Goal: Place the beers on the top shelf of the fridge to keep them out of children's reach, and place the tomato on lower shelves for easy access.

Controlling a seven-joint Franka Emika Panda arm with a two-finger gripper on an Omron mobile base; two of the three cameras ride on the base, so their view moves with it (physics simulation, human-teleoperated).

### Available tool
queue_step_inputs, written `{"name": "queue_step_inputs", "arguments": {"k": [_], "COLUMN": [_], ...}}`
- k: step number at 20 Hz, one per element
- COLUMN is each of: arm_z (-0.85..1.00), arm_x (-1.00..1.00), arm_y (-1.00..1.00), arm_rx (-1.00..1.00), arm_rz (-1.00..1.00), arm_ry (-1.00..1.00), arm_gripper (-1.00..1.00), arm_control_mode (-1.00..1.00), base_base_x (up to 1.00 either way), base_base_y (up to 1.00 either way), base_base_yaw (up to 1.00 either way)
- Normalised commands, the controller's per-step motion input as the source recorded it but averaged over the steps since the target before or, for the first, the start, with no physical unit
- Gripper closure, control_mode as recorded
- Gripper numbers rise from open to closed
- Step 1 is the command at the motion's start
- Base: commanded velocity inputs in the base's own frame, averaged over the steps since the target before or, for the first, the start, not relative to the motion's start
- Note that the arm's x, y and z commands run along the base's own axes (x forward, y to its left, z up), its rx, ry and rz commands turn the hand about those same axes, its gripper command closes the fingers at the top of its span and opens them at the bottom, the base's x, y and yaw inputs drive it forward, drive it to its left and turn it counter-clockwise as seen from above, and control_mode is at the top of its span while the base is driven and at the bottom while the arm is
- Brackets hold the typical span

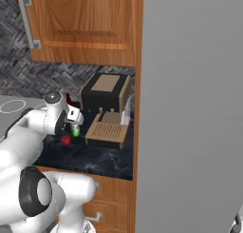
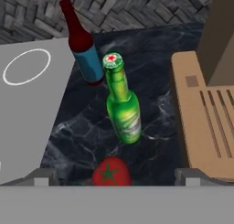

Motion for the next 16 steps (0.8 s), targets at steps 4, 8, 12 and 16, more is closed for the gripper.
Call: {"name": "queue_step_inputs", "arguments": {"k": [4, 8, 12, 16], "arm_z": [-0.15, -0.17, -0.19, -0.2], "arm_x": [0.28, 0.26, 0.26, 0.25], "arm_y": [0.0, 0.0, 0.01, 0.0], "arm_rx": [0.0, 0.0, 0.0, 0.0], "arm_rz": [0.0, 0.0, 0.0, 0.0], "arm_ry": [0.0, 0.0, 0.0, 0.0], "arm_gripper": [-1.0, -1.0, -1.0, -1.0], "arm_control_mode": [-1.0, -1.0, -1.0, -1.0], "base_base_x": [0.0, 0.0, 0.0, 0.0], "base_base_y": [0.0, 0.0, 0.0, 0.0], "base_base_yaw": [0.0, 0.0, 0.0, 0.0]}}
